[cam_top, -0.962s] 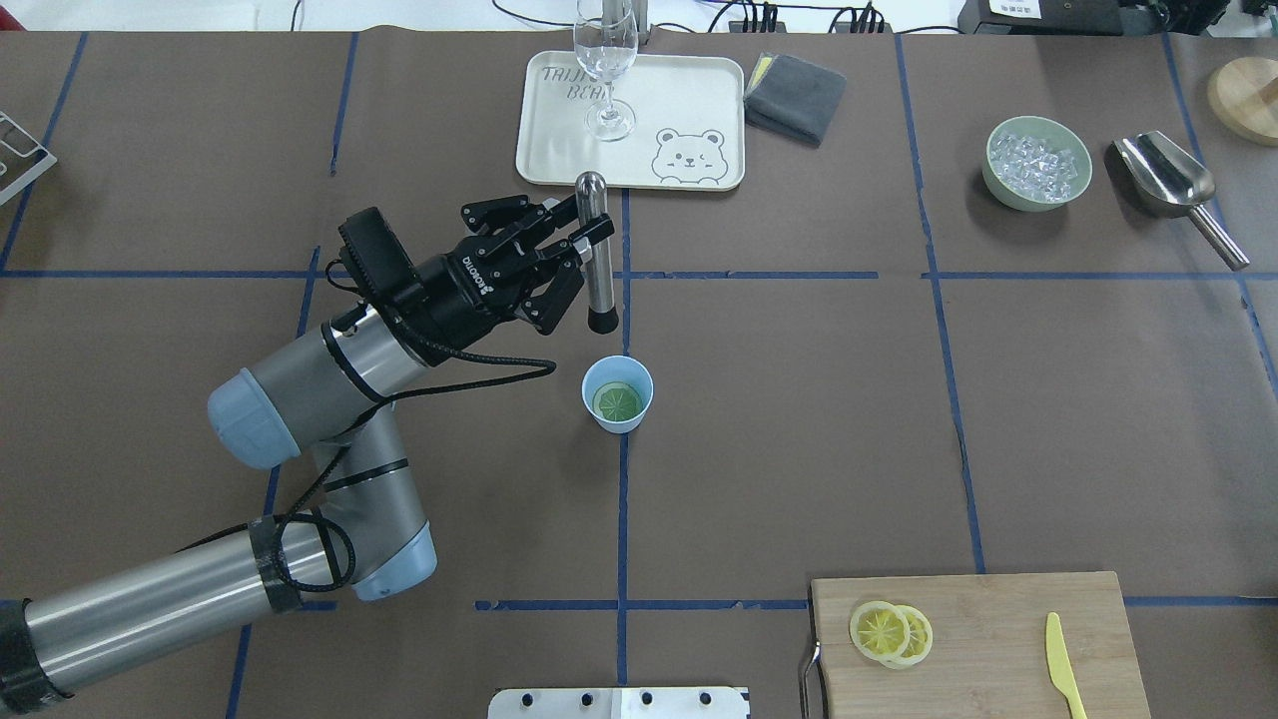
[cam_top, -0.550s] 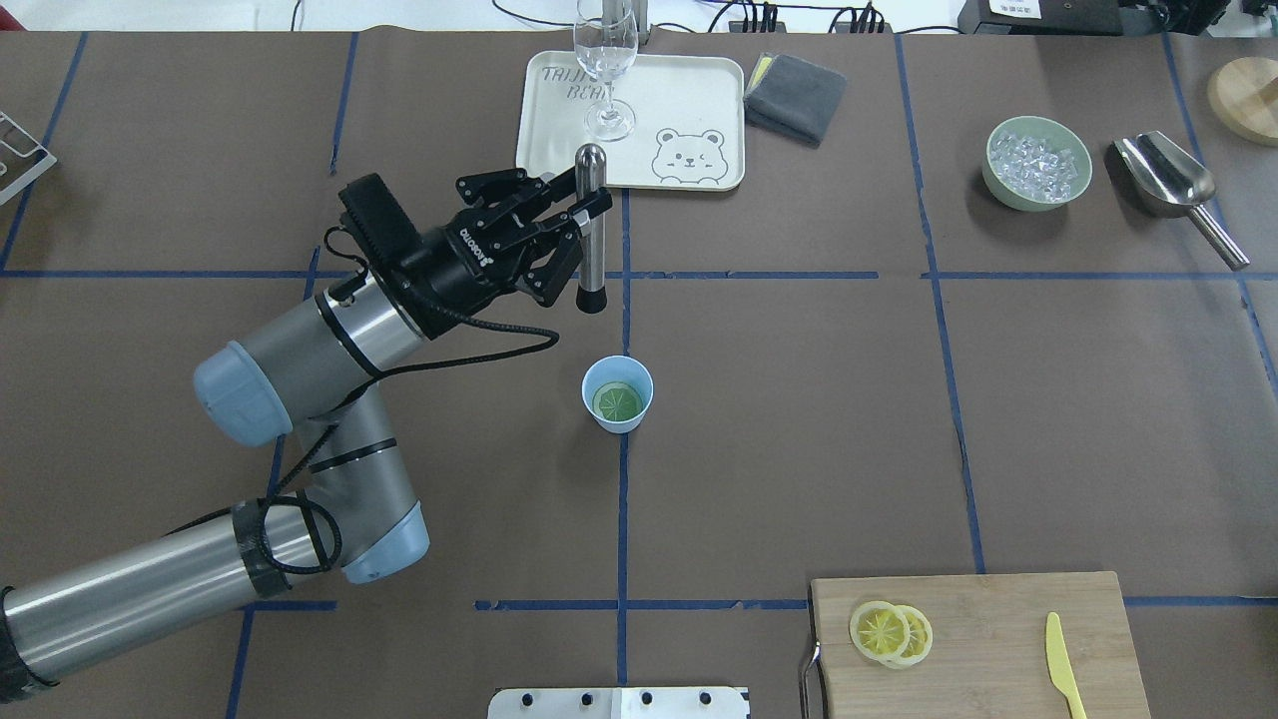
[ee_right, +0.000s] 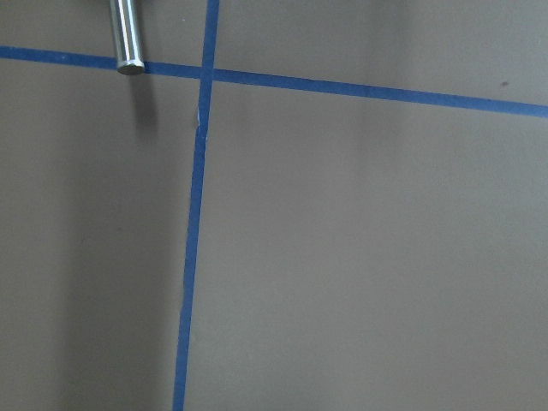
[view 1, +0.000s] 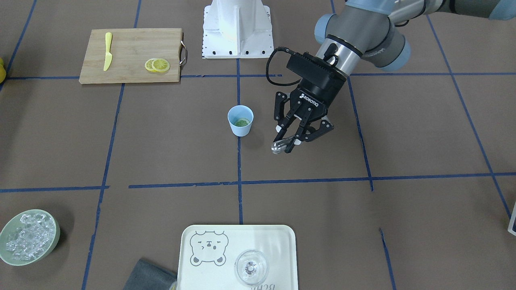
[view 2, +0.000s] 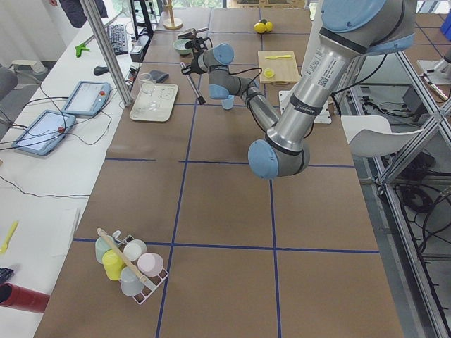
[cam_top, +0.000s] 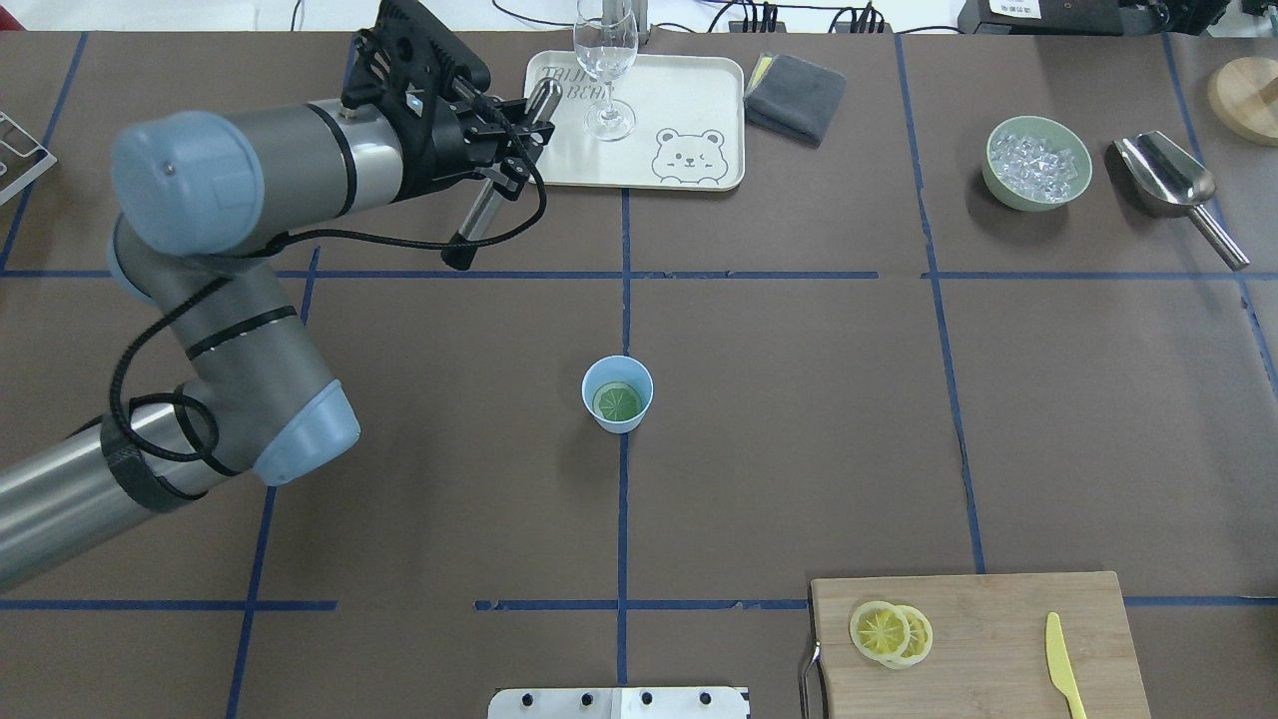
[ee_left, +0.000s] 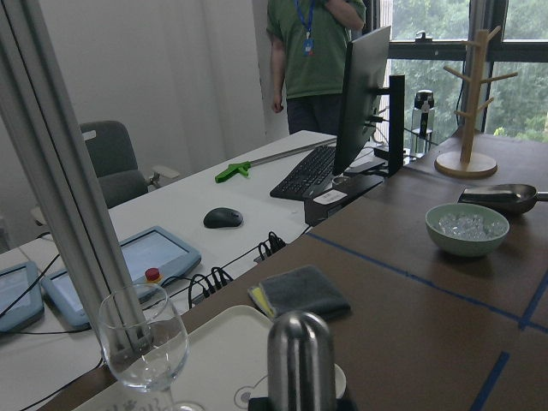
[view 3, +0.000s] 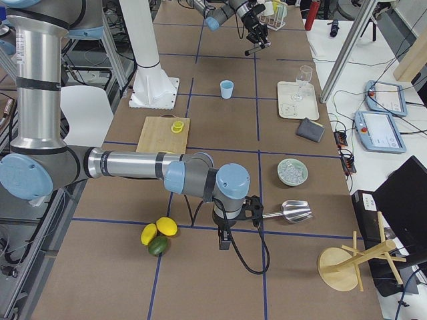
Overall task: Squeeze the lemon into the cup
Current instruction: 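Lift the muddler out of the cup and carry it back with the left gripper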
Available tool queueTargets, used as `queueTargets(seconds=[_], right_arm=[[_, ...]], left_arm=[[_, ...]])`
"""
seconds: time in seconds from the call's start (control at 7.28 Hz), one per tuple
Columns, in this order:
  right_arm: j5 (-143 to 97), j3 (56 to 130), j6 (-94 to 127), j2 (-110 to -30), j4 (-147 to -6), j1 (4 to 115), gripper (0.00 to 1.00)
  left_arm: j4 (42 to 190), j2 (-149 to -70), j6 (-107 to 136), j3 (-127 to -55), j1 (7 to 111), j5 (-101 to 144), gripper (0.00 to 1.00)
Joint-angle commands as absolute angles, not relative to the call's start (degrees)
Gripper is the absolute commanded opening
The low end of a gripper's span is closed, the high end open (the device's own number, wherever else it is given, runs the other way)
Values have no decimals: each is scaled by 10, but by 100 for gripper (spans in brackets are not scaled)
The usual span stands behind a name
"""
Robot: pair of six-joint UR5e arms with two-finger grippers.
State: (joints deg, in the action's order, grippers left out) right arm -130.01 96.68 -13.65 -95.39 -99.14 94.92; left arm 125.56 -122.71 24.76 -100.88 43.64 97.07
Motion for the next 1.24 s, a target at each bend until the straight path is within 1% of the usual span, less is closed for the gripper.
queueTargets(seconds=[0.0,0.14,0.27,0.41,0.55,0.69,0.82,1.1], right_arm=[[-1301,967,-135,-953,-991,949,100],[-1301,966,-135,-953,-991,949,100],[-1301,966,-135,-953,-991,949,100],[-1302,967,-135,-953,-991,949,100],[-1303,967,-135,-953,-991,949,100],[-1303,969,-135,-953,-991,949,100],[-1303,969,-134,-952,-991,949,100],[-1304,969,-134,-951,-991,949,100]], left_arm=[[1008,-1223,247,-1060,492,1041,0],[938,-1219,247,-1062,504,1050,0],[905,-1205,249,-1062,510,1052,0],[902,-1174,328,-1062,514,1064,0],[914,-1146,435,-1061,512,1077,13],[914,-1135,441,-1056,512,1078,9],[916,-1102,443,-1055,510,1078,6],[974,-1059,444,-1018,507,1077,5]])
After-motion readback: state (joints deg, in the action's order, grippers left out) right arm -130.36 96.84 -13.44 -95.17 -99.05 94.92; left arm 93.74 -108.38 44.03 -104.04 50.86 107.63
